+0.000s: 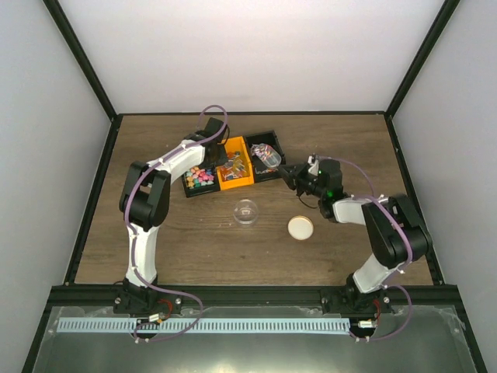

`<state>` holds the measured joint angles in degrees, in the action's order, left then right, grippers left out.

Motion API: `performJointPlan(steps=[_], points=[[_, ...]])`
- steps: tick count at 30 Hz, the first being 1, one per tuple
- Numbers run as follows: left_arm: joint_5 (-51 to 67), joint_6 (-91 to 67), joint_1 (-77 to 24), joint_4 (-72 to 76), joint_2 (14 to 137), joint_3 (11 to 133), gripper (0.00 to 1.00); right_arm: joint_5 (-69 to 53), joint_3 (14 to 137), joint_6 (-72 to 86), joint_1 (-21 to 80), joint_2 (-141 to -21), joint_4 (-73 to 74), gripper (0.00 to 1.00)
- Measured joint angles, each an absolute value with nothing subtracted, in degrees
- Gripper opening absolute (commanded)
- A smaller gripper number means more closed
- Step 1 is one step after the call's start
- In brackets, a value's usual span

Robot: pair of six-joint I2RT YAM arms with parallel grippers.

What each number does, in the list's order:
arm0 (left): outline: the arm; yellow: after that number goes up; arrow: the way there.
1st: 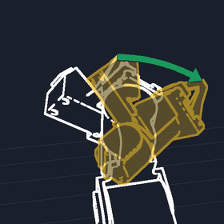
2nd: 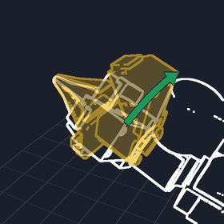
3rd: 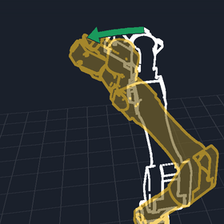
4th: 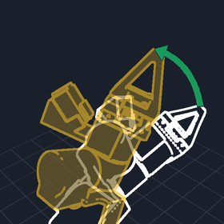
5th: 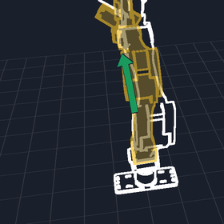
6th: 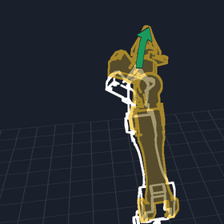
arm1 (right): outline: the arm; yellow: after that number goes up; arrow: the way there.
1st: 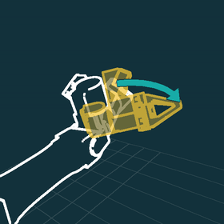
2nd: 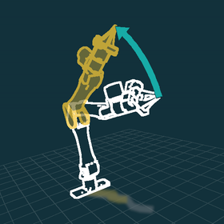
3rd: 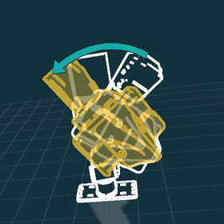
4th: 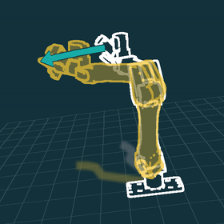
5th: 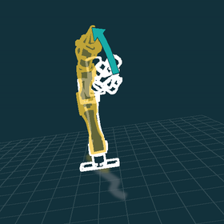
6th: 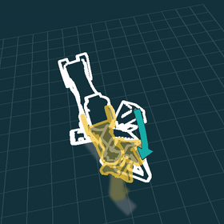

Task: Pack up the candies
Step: Scoop the fake candies from the storage box, then place the fake candies in the packing bottle.

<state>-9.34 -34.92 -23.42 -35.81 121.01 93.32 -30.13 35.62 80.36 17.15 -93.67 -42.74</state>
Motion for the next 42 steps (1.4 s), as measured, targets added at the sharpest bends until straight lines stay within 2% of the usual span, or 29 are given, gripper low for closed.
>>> performJointPlan(steps=[12, 24, 34, 37, 40, 42], points=[[-8.97, -34.65, -23.29, -35.64, 120.90, 93.19, 0.04, -37.39, 31.27, 77.06, 17.04, -81.65, -34.98, 0.01], [-8.62, -34.17, -23.16, -34.13, 120.20, 91.79, 0.04, -45.34, 26.92, 69.01, 17.06, -61.32, -14.31, 0.01], [-8.45, -33.85, -23.11, -34.11, 120.16, 91.74, 0.27, -45.84, 26.96, 61.30, 17.23, -50.98, 7.75, 0.01], [-7.57, -33.85, -22.90, -34.13, 120.16, 91.74, 0.30, -45.32, 27.29, 59.64, 17.98, -50.63, 12.64, 0.01], [-5.93, -34.20, -22.44, -33.93, 120.16, 91.66, 0.39, -44.40, 28.16, 58.50, 19.46, -51.03, 16.27, 0.01], [-4.54, -34.35, -22.22, -33.93, 120.62, 91.11, 0.42, -43.42, 29.41, 57.60, 20.69, -51.94, 18.46, 0.01]])
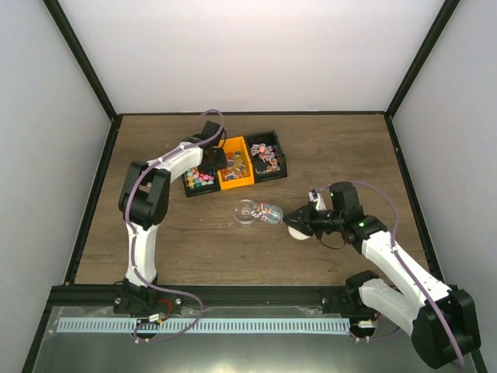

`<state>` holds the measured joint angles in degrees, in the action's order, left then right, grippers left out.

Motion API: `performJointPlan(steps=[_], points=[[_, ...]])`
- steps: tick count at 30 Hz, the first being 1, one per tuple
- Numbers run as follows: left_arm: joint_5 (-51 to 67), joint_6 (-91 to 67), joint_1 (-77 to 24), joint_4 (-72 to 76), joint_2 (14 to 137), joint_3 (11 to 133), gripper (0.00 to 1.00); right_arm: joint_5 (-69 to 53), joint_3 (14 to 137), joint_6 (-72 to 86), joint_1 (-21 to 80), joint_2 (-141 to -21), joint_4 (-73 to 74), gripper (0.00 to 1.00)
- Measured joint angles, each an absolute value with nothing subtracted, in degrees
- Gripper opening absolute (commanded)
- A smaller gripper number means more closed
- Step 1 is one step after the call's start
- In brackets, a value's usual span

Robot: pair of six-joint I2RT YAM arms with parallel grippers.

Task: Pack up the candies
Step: Place the fake candies in the packing bottle.

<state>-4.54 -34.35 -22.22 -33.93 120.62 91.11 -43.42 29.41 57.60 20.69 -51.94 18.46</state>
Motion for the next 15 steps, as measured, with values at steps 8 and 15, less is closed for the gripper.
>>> performJointPlan(steps=[8, 15], points=[[-2.33, -34.63, -22.20, -34.37, 121.67, 90.56, 0.42, -39.16, 36.16, 54.50, 24.01, -55.70, 25.15, 0.01], [-2.59, -34.63, -22.22, -34.37, 121.67, 90.59, 0.42, -35.94, 42.85, 51.20, 24.82, -58.74, 31.14, 0.01]])
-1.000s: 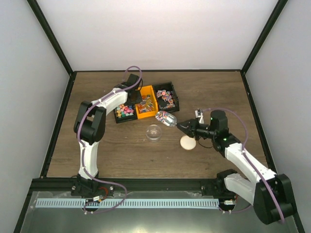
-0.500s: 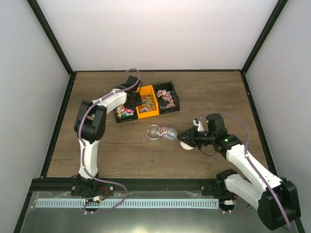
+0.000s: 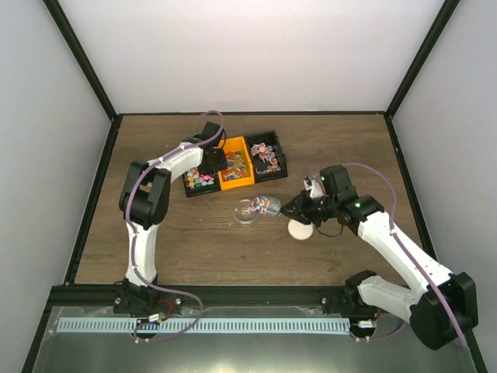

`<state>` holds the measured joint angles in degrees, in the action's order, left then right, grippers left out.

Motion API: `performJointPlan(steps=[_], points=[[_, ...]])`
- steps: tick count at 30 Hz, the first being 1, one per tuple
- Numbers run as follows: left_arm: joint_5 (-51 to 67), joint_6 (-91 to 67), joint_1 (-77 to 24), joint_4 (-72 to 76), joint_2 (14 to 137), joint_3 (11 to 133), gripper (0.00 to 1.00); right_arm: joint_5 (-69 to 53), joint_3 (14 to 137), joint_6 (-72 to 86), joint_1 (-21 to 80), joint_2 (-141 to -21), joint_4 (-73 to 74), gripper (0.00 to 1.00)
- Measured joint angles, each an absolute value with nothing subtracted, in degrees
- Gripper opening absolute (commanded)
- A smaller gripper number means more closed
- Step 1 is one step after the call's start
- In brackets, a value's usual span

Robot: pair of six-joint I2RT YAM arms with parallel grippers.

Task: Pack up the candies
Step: Place the fake candies in the packing bottle.

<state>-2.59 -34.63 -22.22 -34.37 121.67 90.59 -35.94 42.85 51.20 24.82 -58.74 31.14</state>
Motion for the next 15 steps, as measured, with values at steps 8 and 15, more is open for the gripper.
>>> performJointPlan(steps=[8, 15], points=[[-2.52, -34.59, -22.22, -34.50, 121.67, 90.63, 0.42, -33.01, 49.84, 46.78, 26.35, -63.79, 38.17, 0.01], [-2.55, -34.44, -22.15, -34.72, 121.67, 90.72, 0.43, -30.30, 53.60, 44.75, 28.40, -67.33, 43.70, 0.01]])
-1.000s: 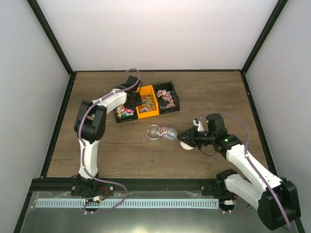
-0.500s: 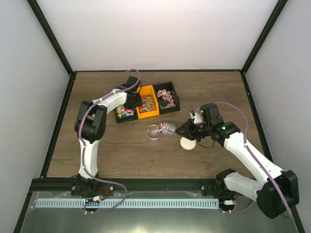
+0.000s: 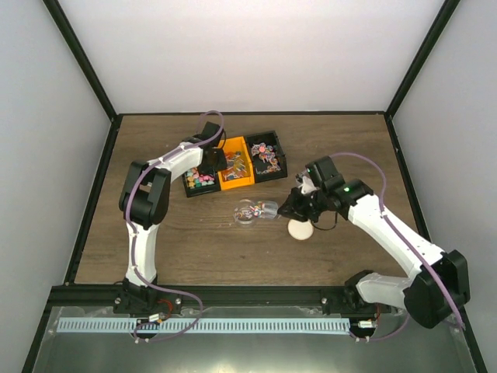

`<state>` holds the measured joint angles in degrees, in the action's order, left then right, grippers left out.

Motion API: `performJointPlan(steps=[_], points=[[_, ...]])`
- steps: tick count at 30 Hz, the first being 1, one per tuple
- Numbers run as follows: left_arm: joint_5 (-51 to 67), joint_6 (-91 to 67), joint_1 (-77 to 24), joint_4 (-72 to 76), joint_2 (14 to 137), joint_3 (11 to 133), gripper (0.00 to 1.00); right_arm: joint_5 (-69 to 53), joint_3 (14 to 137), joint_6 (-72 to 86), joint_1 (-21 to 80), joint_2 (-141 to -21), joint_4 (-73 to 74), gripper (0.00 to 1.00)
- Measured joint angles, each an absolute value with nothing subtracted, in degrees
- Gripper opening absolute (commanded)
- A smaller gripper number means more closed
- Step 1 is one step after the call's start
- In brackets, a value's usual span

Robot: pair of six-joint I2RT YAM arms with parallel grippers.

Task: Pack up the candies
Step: Place the fake candies in the packing bottle, then scoop the fake candies from the storage box.

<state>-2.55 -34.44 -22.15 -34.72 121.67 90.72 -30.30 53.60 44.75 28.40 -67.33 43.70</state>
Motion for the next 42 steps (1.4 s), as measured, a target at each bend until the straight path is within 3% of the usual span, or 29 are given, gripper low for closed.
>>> performJointPlan(steps=[15, 18, 24, 34, 42], points=[[-2.94, -34.02, -22.13, -36.95, 121.80, 91.37, 0.44, -17.87, 69.21, 44.31, 36.25, -76.60, 56.58, 0.01], [-3.03, -33.30, -22.13, -37.47, 121.80, 91.55, 0.62, -16.91, 70.08, 44.21, 36.25, -76.73, 57.10, 0.01], [-4.25, -31.31, -22.00, -39.13, 120.88, 91.70, 0.79, -18.48, 70.06, 46.81, 35.62, -74.65, 51.64, 0.01], [-8.75, -28.53, -21.54, -43.68, 113.01, 93.95, 0.79, -18.39, 71.05, 58.04, 30.83, -80.14, 38.68, 0.01], [-17.37, -27.99, -17.06, -44.58, 104.51, 89.41, 0.79, -13.28, 90.78, 63.07, 32.29, -101.27, 42.76, 0.01]])
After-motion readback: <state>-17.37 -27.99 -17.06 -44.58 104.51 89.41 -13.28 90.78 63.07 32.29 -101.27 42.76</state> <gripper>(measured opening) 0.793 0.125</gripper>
